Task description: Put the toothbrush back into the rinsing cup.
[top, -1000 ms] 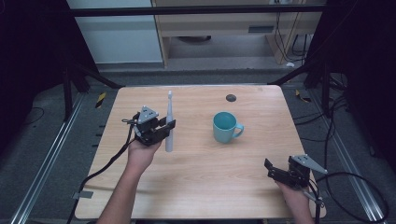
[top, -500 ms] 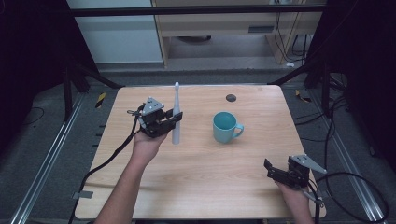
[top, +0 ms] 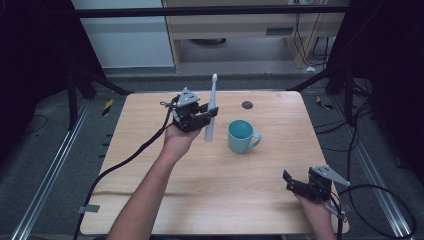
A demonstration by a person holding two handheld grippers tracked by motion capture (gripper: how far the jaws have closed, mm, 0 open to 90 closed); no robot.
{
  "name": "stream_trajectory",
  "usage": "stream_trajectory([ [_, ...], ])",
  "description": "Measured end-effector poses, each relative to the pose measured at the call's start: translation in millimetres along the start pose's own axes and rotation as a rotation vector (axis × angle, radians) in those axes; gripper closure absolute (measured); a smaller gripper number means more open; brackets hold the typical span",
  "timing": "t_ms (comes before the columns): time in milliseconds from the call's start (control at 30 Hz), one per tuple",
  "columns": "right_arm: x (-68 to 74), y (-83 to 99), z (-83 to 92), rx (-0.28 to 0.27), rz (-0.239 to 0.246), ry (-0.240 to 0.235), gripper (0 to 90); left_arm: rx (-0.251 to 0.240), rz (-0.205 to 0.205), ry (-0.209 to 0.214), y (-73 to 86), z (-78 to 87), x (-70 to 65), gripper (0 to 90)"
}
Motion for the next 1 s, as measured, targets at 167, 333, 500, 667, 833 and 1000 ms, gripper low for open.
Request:
stream_trajectory([
  [167, -0.2, 0.0, -0.2, -0.004, -0.005, -0.003, 1.3, -0.015, 0.001, 0.027, -13.0, -22.1, -7.3, 67.1],
  [333, -0.5, -0.3, 0.2, -0.008, -0.007, -0.004, 1.3, -0.024, -0.009, 0.045, -21.8, -45.9, -13.2, 67.1],
  [500, -0.7, -0.7, 0.7, -0.009, -0.004, -0.003, 1.3, -0.003, -0.01, 0.059, -22.3, -75.1, -19.7, 67.1],
  [667, -2.5, -0.7, 0.9, -0.012, -0.006, -0.002, 1.3, 0.013, -0.021, 0.063, -18.3, -96.9, -27.5, 67.1],
  [833, -3.7, -0.9, 1.4, -0.012, -0.013, -0.005, 1.3, 0.04, -0.014, 0.059, -7.0, -111.0, -29.3, 67.1],
  [1000, -4.2, -1.5, 1.0, -0.014, -0.016, -0.007, 1.3, 0.066, -0.028, 0.052, 5.6, -120.0, -31.9, 67.1],
])
Point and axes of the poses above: each handheld gripper's, and its own axes: z roughly backward along the jaws, y roughly out of its underside, x roughly to its left, the point moved 5 cm from there along -z, roughly forward along the jaws, and after that the axes turned 3 degrees about y, right-handed, at the moved point
